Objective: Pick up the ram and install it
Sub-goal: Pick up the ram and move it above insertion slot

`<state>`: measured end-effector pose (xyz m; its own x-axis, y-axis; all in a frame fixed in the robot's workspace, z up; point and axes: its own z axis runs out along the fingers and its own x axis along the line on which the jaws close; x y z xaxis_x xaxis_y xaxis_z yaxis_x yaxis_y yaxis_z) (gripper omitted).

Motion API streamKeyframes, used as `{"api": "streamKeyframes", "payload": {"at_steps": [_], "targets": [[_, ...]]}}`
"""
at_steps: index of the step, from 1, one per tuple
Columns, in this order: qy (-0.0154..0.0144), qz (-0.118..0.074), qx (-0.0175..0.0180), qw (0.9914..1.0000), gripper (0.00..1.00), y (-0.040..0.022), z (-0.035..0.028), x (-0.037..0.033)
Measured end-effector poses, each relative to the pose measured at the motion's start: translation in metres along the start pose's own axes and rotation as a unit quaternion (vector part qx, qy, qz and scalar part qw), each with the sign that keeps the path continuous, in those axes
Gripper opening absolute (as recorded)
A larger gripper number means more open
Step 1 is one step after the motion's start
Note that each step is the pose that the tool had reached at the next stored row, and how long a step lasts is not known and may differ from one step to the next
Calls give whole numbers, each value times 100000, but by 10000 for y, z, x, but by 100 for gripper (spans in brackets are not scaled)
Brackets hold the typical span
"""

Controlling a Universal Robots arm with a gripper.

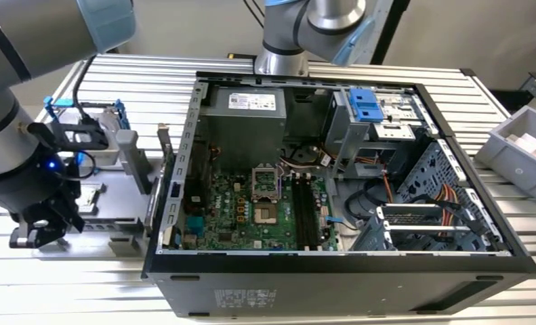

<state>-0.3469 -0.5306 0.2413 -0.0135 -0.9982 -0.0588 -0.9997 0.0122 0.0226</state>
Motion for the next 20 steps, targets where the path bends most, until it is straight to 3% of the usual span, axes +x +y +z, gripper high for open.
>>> {"api": "streamKeyframes", "payload": {"at_steps": [4, 20], "targets": [[-1, 0, -1, 100000, 0, 1, -61, -4], [24, -2, 0, 100000, 0, 4, -182, -11]]}}
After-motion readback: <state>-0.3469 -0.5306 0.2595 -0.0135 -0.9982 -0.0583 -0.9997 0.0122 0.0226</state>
